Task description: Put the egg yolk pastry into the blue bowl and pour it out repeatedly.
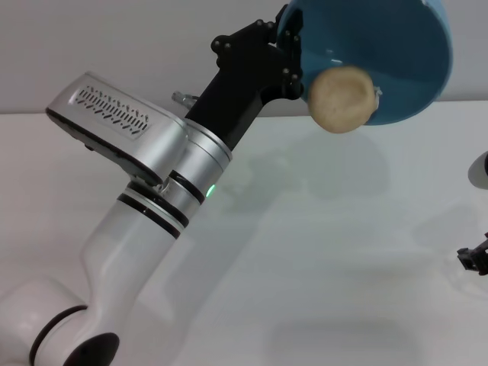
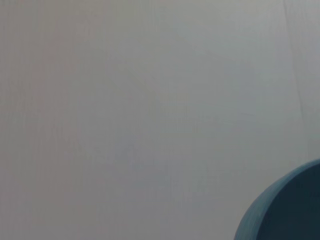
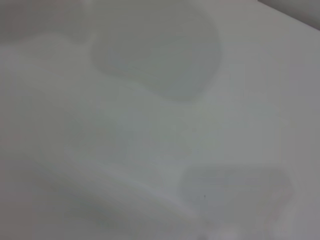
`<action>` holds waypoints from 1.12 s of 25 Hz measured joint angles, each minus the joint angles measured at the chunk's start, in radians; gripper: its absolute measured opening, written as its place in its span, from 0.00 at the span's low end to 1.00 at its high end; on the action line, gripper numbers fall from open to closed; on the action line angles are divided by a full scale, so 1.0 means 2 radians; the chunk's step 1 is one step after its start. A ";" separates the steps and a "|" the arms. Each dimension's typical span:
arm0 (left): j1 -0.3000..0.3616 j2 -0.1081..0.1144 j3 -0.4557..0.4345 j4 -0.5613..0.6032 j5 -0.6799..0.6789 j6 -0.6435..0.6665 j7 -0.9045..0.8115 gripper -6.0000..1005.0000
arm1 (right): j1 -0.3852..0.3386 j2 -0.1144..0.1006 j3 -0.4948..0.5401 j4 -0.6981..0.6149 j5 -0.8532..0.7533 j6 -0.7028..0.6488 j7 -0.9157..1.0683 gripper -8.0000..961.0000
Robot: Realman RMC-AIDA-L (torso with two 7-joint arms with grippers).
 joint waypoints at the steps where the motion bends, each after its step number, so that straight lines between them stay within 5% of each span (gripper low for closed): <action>1: 0.000 0.000 0.001 0.000 0.000 0.003 0.000 0.02 | 0.000 0.000 0.000 0.000 0.000 0.000 0.000 0.50; 13: -0.012 0.000 0.026 -0.007 -0.047 0.028 -0.068 0.02 | 0.001 0.000 -0.002 0.004 0.007 0.000 0.000 0.52; 28: -0.010 0.000 0.038 -0.008 -0.048 0.074 -0.036 0.02 | 0.001 0.000 -0.005 0.004 0.008 -0.001 0.000 0.53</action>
